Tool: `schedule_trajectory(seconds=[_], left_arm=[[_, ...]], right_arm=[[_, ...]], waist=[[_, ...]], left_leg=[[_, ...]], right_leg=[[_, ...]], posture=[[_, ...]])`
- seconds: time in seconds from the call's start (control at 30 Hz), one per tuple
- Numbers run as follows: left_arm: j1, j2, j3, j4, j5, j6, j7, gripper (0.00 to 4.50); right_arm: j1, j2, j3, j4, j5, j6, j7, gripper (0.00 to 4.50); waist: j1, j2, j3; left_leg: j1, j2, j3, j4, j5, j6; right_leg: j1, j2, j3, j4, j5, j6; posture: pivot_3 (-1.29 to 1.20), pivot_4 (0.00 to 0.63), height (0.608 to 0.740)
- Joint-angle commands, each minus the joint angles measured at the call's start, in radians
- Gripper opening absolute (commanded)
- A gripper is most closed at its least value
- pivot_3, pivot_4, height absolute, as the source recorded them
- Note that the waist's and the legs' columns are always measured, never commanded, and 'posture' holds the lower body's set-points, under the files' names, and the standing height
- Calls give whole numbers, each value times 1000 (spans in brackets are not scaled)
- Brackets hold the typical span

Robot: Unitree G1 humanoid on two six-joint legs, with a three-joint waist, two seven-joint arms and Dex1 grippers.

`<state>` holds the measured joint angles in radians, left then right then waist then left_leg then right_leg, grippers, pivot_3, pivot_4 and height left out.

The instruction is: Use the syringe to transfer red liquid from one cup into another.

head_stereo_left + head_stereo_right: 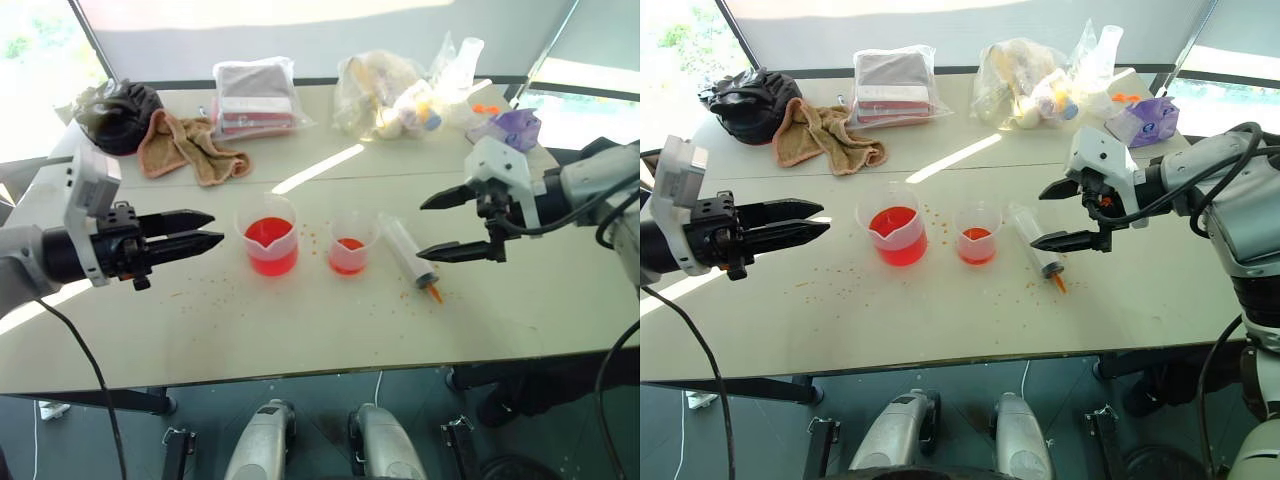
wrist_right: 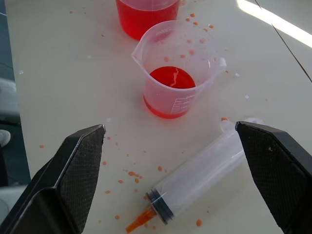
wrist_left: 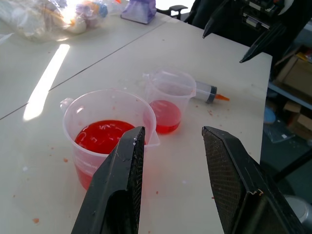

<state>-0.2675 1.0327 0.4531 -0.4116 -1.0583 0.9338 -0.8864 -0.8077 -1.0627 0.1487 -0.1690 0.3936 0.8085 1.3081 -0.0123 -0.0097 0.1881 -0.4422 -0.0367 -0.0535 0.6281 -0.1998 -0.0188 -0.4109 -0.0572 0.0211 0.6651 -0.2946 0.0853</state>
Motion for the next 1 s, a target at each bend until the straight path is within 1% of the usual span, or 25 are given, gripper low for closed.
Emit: schedule_trajectory(seconds=[0.03,0.4,0.47,0.57,0.63,0.73,0.8,0.93,1.0], left_arm=[[-17,6,-2,-6,-3,-10,-6,1951],[-42,-5,-38,7,25,-34,-13,1951],[-46,-9,-42,6,28,-35,-12,1951],[-51,-19,-49,6,38,-44,-9,1951],[-56,-25,-54,8,44,-47,-4,1951],[-52,-35,-58,6,53,-55,-1,1951],[-52,-43,-60,3,51,-53,8,1951],[-40,-49,-52,-7,56,-59,18,1951],[-34,-50,-47,-11,58,-62,25,1951]], right_arm=[[-20,-2,-13,-6,-5,7,-12,4476],[-20,0,-12,-16,-21,14,-42,4476],[-29,9,-2,-10,-40,29,-72,4476],[-46,18,45,-7,-114,50,-142,4476],[-68,31,64,-4,-109,110,-150,4476],[-161,80,140,28,-132,310,-215,4476],[-210,136,165,69,-152,401,-281,4476],[-348,274,239,238,-162,696,-390,4476],[-390,333,264,332,-174,768,-446,4476]], waist=[[0,0,0],[0,0,0],[0,0,0],[0,0,0],[0,0,0],[-3,0,0],[-5,0,0],[-4,0,0],[-4,0,0]], left_leg=[[0,0,0,0,0,0],[0,0,0,0,0,0],[0,0,0,0,0,0],[0,0,0,0,0,0],[0,0,0,0,0,0],[0,0,0,0,0,0],[0,0,0,0,0,0],[0,0,0,0,0,0],[0,0,0,0,0,0]], right_leg=[[0,0,0,0,0,0],[0,0,0,0,0,0],[0,0,0,0,0,0],[0,0,0,0,0,0],[0,0,0,1,0,0],[0,0,0,1,0,0],[-1,0,0,1,0,0],[-1,0,0,1,0,0],[-1,0,0,1,0,0]], posture=[[0,150,736],[0,150,736],[0,150,736],[0,150,736],[0,150,736],[0,150,736],[0,150,736],[0,150,736],[0,150,736]])
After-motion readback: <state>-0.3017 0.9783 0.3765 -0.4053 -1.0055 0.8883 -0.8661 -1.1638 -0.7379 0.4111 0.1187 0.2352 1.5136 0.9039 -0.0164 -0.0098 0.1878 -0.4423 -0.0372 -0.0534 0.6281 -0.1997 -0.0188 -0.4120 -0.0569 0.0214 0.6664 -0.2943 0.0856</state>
